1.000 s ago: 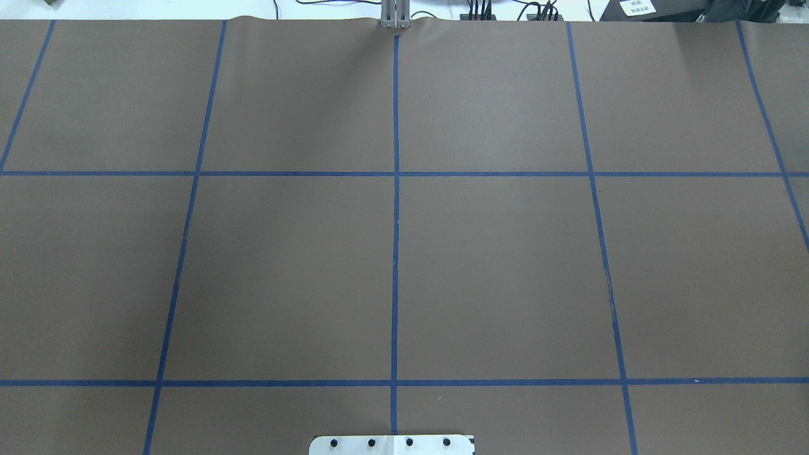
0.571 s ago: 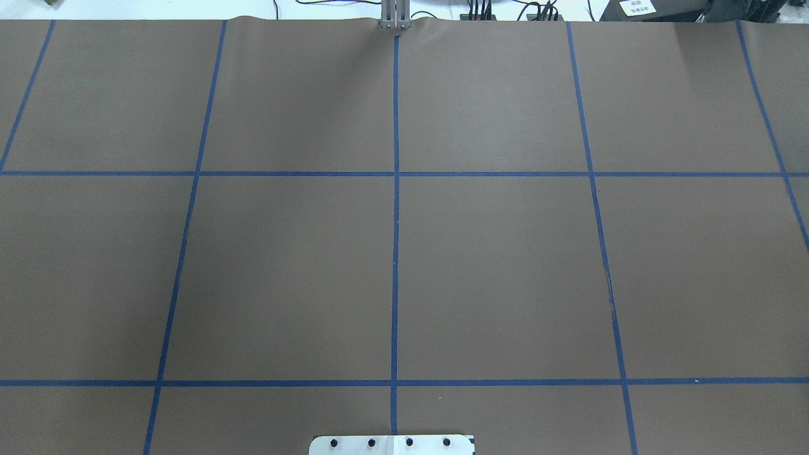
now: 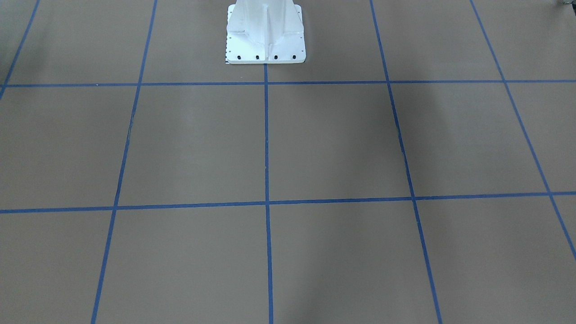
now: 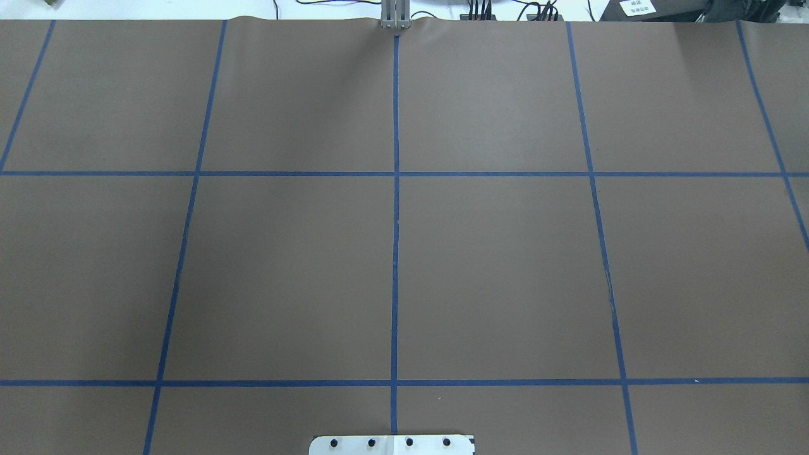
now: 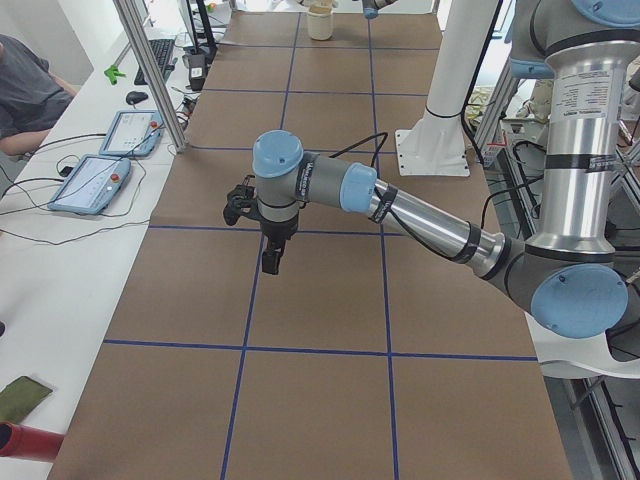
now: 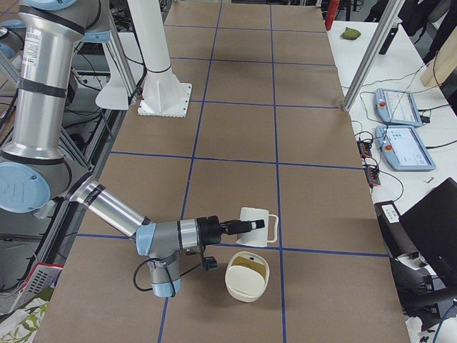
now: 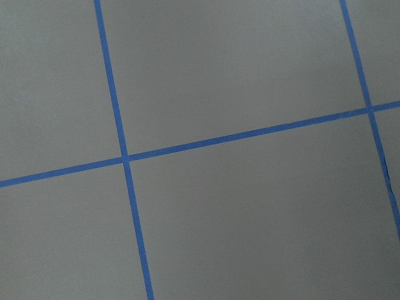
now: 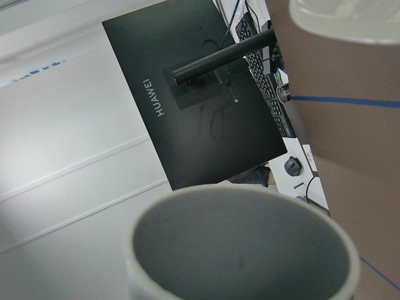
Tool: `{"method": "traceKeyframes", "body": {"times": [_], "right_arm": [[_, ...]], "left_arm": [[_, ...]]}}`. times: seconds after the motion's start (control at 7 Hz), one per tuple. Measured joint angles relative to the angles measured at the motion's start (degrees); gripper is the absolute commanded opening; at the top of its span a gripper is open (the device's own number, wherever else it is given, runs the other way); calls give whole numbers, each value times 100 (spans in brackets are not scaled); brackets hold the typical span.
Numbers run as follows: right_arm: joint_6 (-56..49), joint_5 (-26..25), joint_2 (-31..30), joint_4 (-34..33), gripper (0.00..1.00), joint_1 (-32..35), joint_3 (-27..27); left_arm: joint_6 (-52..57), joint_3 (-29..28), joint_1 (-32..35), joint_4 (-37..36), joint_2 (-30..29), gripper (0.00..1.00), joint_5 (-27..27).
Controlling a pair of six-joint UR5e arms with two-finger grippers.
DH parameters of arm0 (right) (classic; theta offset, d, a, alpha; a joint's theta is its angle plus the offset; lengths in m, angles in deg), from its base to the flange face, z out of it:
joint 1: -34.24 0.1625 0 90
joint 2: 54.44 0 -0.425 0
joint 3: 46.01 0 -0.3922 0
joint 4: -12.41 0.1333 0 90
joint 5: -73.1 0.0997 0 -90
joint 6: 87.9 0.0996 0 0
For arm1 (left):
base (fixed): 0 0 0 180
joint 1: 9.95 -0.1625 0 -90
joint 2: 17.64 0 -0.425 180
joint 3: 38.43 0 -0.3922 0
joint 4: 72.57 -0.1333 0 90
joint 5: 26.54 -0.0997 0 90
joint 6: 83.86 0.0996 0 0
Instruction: Left arm hands cup to right arm to dump lemon
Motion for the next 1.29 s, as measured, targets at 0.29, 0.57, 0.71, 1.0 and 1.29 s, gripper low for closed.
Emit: {"method": "traceKeyframes", "body": {"times": [0.29,0.57,0.71,1.0,1.29], "right_arm": [[-1661,159,-9,-174,8,-5,24],[-3274,381,-38,-335,9,-8,14],[-4174,609,-95,-429,8,-7,4],[-6014,1041,-269,-635,8,-1,-8],[-7764,1135,-390,-700,0,0,-16]], "left_arm": [[0,-3,0,3,0,100,0],[4,-4,0,3,5,100,0],[2,-7,0,3,6,100,0],[2,-17,0,3,6,100,0],[8,-25,0,9,16,100,0]]}}
